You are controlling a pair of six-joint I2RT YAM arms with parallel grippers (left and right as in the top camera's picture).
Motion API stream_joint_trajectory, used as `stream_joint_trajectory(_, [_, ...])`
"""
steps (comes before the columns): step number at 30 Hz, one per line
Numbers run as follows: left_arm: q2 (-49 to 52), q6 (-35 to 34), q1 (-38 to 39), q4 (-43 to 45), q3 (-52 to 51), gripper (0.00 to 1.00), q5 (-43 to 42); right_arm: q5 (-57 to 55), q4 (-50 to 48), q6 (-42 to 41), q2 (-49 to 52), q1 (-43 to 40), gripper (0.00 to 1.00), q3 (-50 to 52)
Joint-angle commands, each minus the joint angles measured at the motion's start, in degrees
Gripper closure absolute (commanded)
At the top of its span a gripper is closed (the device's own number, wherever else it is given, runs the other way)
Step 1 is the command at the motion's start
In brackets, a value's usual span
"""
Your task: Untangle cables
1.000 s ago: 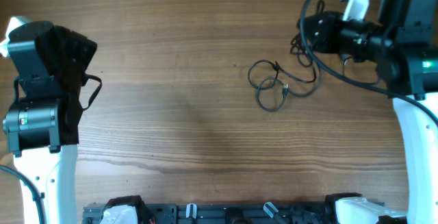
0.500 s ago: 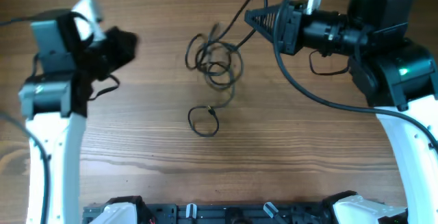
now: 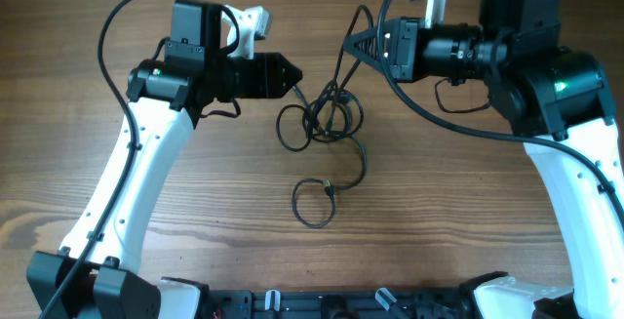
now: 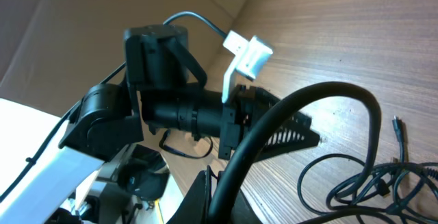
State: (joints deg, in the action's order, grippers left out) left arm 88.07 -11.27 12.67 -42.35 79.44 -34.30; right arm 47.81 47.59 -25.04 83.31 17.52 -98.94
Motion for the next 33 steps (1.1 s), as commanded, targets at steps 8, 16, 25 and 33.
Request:
stream_joint_trajectory(8, [6.71, -4.42, 5.64, 3.69, 0.39, 0.43, -1.38, 1.44, 0.22, 1.07, 0.17, -0.24, 0.96, -1.18])
stream_joint_trajectory(16, [16.09, -4.17, 7.74, 4.98, 0.39, 0.55, -3.37, 1.4, 1.36, 2.45, 0.17, -0.24, 0.96, -1.18])
stream_joint_trajectory(25, [15.1, -4.22, 4.26, 4.2, 1.11, 0.96, 0.33, -22.8, 12.13, 2.29, 1.14, -0.24, 0.96, -1.07])
stream_joint_trajectory(33, [-0.46, -4.72, -13.33, 2.67, 1.6, 0.96, 2.51, -39.08, 17.27, 0.42, 10.71, -0.66, 0.96, 3.72])
